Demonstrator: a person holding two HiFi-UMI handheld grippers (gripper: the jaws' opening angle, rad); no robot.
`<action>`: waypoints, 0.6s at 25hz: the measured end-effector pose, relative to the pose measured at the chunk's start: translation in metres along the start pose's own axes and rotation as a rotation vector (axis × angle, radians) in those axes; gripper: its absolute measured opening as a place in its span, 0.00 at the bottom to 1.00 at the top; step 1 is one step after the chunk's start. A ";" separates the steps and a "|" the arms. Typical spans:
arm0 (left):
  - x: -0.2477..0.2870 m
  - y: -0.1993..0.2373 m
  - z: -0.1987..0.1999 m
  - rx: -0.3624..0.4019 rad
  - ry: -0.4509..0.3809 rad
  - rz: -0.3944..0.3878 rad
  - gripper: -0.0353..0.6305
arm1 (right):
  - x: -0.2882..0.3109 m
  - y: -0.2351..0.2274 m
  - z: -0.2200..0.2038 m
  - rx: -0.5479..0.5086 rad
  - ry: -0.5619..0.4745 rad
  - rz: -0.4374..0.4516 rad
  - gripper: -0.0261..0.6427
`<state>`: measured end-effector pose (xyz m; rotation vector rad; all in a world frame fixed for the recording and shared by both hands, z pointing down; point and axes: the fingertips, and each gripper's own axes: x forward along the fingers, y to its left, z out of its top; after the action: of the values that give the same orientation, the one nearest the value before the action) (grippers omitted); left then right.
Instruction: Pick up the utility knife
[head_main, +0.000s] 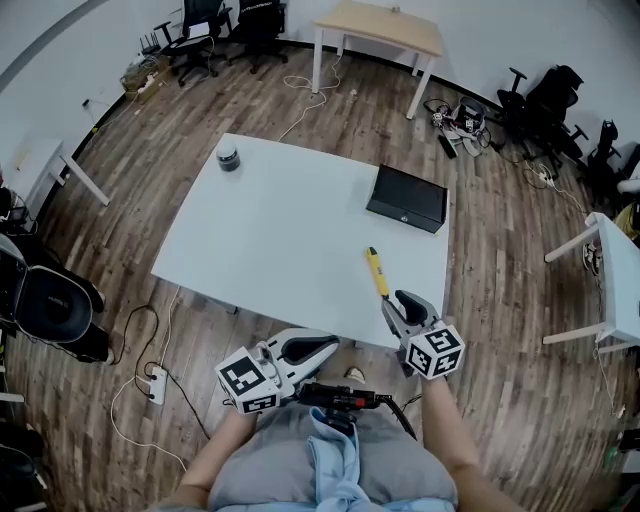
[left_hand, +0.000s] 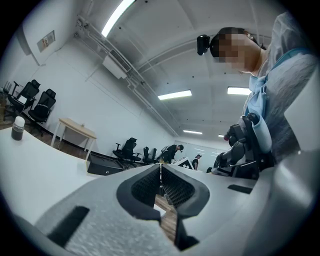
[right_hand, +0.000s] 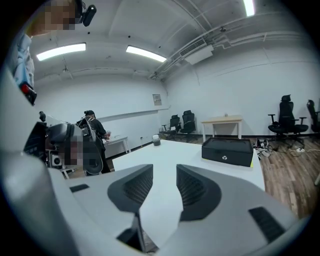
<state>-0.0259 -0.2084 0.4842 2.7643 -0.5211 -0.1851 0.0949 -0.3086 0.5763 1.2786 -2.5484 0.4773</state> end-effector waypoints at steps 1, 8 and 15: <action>-0.001 0.001 0.000 -0.003 0.001 0.001 0.08 | 0.002 -0.002 -0.002 0.004 0.003 -0.010 0.22; -0.001 0.003 -0.003 -0.019 0.021 -0.006 0.08 | 0.011 -0.014 -0.015 0.026 0.028 -0.051 0.22; -0.001 0.010 -0.008 -0.036 0.036 0.000 0.08 | 0.023 -0.024 -0.027 0.026 0.049 -0.087 0.22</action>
<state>-0.0286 -0.2151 0.4950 2.7275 -0.5040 -0.1436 0.1030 -0.3282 0.6140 1.3632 -2.4426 0.5187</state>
